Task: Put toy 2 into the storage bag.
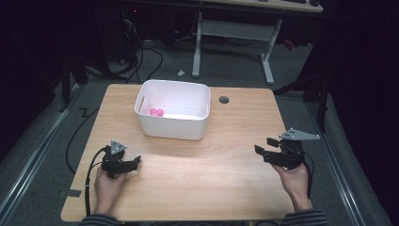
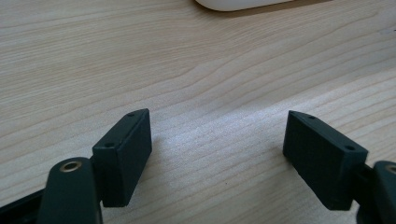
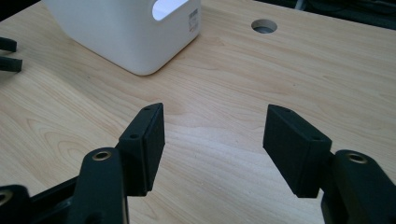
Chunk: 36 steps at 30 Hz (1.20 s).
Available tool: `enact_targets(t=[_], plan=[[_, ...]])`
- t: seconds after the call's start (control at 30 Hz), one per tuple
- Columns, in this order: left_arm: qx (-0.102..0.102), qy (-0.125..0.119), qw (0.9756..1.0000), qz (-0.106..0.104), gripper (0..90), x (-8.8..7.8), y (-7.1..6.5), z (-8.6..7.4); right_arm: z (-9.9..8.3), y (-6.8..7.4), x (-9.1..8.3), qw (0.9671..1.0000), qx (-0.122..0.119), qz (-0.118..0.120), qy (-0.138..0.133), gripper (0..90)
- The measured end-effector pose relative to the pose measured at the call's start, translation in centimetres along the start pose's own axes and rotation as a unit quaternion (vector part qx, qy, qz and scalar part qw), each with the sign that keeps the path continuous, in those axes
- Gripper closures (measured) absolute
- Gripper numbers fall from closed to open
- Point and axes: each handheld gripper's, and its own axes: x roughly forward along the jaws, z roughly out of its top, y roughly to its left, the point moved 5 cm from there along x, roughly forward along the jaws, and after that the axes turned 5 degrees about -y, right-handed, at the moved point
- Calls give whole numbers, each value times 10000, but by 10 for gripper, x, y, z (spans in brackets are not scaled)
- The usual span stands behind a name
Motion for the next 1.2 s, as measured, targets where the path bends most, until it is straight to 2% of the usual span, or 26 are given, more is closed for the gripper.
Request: enact_targets(t=[0.5, 0.73, 0.93, 1.2], plan=[[1, 0, 10000, 1, 239, 0, 0, 0, -25, -2, 28, 9995, 230, 86, 186, 389], [2, 0, 10000, 0, 239, 0, 0, 0, -32, -2, 40, 9993, 254, 108, 250, 390], [0, -1, 10000, -1, 239, 0, 0, 0, -41, -4, 54, 9987, 447, 65, 216, 390], [0, 0, 10000, 0, 239, 0, 0, 0, -55, -4, 75, 9981, 506, 0, 349, 391]])
